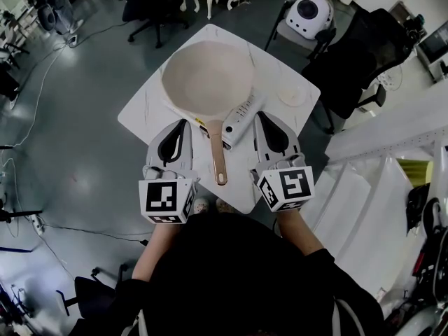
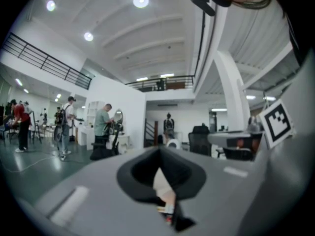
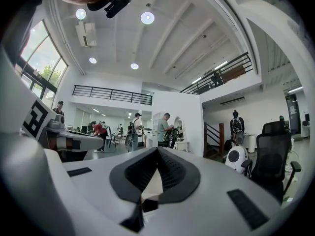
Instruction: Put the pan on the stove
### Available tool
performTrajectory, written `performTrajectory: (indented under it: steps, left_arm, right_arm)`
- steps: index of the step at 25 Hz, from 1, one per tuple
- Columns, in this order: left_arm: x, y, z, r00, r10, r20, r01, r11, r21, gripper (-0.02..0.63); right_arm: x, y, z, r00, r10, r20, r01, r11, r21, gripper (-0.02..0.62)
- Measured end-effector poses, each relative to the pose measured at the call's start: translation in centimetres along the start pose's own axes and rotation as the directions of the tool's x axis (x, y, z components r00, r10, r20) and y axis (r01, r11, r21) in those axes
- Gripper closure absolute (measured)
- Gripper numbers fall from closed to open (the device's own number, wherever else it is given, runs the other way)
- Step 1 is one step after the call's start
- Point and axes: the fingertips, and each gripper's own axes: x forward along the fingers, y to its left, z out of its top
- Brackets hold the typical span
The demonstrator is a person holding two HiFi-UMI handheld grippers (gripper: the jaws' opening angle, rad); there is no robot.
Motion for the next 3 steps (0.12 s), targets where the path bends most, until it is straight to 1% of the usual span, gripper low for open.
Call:
performTrajectory:
  steps: [3]
  left_arm:
    - [-0.16, -0.39, -0.1, 1.0, 0.003, -0.003, -0.003, 1.0, 0.002, 0.6]
  right_arm:
    - [-0.44, -0.09, -0.12, 1.0, 0.001, -0.003, -0.001, 1.0, -0.002, 0.575]
